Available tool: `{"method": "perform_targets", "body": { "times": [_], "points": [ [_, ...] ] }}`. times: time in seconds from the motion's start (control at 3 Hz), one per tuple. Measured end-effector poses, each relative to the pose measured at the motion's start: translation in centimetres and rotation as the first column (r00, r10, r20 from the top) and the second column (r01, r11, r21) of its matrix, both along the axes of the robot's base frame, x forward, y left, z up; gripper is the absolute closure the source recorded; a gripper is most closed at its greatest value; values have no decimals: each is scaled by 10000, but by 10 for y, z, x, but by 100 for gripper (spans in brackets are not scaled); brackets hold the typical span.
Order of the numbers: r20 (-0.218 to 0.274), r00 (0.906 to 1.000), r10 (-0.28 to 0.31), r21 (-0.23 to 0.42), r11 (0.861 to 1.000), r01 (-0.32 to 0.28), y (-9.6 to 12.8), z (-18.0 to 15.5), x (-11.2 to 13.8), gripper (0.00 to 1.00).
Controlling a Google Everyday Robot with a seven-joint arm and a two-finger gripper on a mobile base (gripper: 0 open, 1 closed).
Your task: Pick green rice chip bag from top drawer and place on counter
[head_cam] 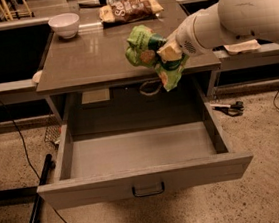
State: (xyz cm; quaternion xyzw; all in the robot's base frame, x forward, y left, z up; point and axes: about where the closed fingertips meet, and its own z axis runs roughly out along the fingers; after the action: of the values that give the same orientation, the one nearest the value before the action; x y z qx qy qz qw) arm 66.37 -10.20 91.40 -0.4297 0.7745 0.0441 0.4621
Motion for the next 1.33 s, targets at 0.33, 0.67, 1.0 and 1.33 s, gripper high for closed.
{"method": "perform_targets", "body": {
  "times": [0.33, 0.67, 1.0, 1.33],
  "points": [
    [-131, 9992, -381, 68, 9992, 382, 2, 2, 14, 100],
    [-6, 9952, -977, 520, 9939, 976, 3, 11, 52, 100],
    [263, 9906, -1345, 1062, 9857, 1310, 9, 21, 93, 100],
    [413, 9909, -1285, 1544, 9806, 1207, 22, 21, 134, 100]
  ]
}}
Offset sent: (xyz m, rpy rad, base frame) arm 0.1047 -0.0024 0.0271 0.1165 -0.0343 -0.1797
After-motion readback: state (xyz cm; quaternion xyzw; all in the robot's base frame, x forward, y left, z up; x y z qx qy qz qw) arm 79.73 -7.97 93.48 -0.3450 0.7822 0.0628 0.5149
